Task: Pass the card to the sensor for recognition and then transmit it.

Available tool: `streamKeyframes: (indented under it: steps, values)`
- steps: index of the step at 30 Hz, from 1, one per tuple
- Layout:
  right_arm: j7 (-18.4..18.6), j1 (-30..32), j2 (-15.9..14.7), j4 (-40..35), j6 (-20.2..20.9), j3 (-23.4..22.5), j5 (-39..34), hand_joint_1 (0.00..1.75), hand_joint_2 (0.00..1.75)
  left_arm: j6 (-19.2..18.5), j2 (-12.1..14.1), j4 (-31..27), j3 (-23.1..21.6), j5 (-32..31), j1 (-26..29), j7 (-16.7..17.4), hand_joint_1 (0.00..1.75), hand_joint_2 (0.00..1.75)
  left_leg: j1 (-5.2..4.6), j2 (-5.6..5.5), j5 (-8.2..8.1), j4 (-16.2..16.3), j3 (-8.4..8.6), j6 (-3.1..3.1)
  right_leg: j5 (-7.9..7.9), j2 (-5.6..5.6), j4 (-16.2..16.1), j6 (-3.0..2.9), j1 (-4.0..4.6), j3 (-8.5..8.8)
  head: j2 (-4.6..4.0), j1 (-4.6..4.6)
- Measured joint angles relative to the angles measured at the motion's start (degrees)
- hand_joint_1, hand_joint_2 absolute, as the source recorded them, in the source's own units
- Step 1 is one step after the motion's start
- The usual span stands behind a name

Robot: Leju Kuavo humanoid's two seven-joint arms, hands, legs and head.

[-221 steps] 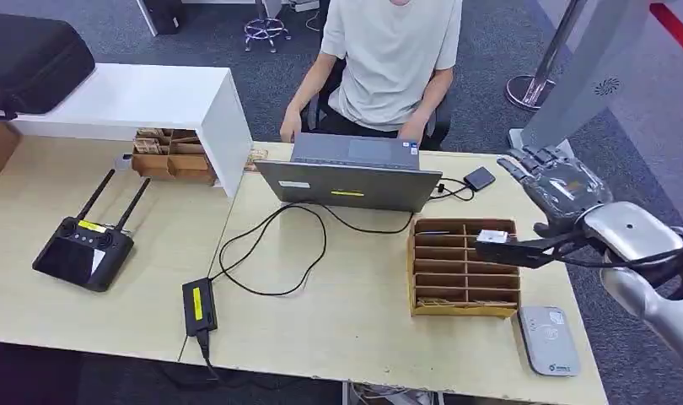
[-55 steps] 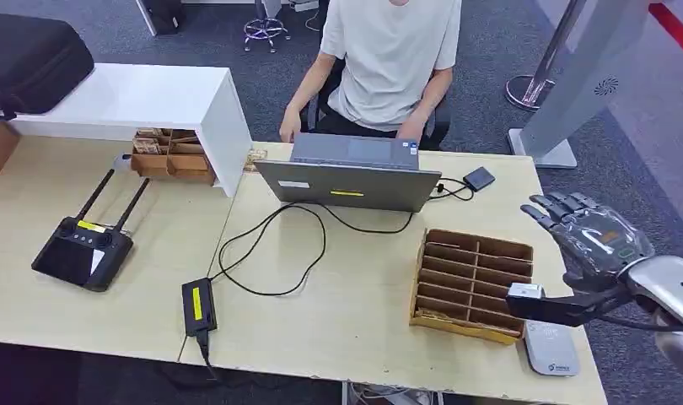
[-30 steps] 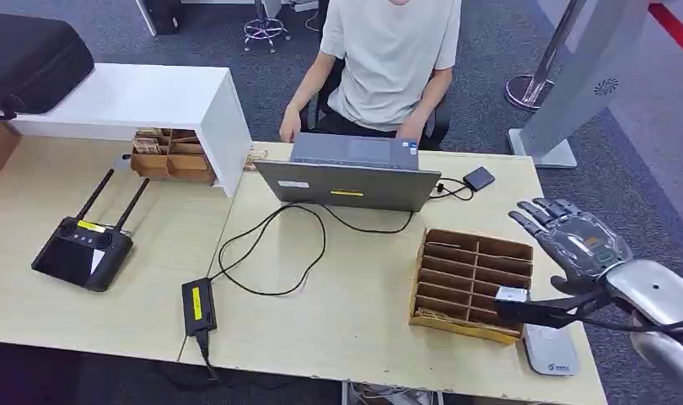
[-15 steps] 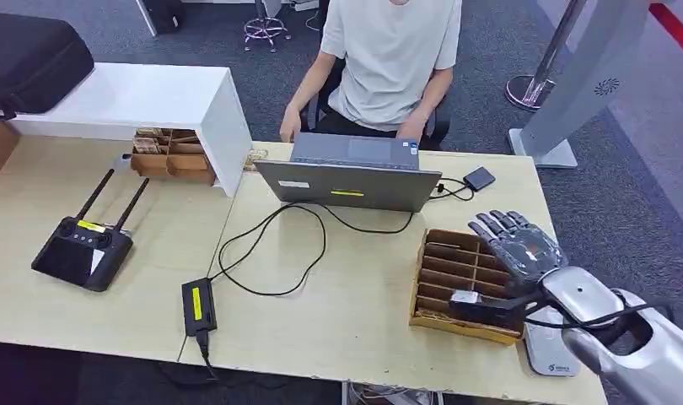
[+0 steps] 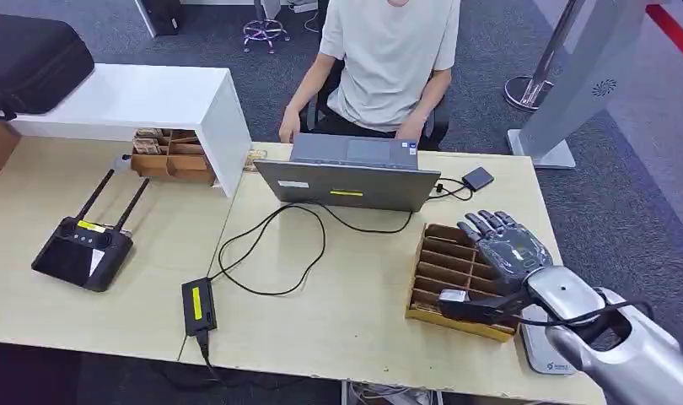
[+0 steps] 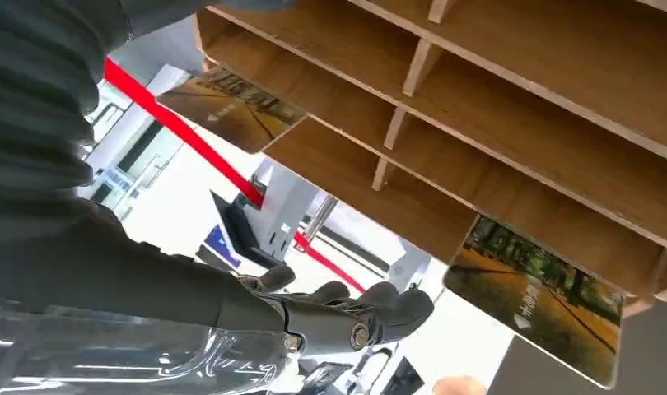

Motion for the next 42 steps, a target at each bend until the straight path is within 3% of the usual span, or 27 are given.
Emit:
streamKeyframes:
  steps: [9,40,41,42]
  values:
    - [-0.20,-0.69,0.72,1.27,-1.23,-0.18,0.88,0.00,1.75,0.15,-0.31,-0.35,1.03,0.02,-0.01,0.00,0.00,1.75,0.01,0.01,0.01,0.03,0.01,0.00,0.01,0.01,0.00,0.00,0.01,0.00,0.00,0.00]
    - [0.48,-0.74,-1.13,1.10,-1.03,-2.47,0.66,0.00,1.75,0.24,-0.46,-0.39,2.47,0.15,-0.01,-0.04,0.00,1.75,0.01,0.01,-0.01,0.05,-0.04,-0.01,0.01,0.02,-0.01,0.00,0.02,-0.04,0.00,0.00]
    - [0.48,-0.73,-1.13,1.10,-0.96,-2.51,0.66,1.73,1.75,0.24,-0.46,-0.39,2.47,0.09,-0.01,-0.09,0.00,1.75,0.01,0.01,-0.01,0.05,-0.04,-0.01,0.01,0.01,-0.01,0.00,0.02,-0.05,0.00,0.00]
    - [0.48,-0.74,-1.13,1.10,-0.96,-2.54,0.66,1.75,1.75,0.24,-0.46,-0.39,2.47,0.04,-0.01,-0.11,0.00,1.75,0.01,0.01,-0.01,0.05,-0.05,-0.01,0.01,0.01,-0.01,0.00,0.02,-0.04,0.00,0.00]
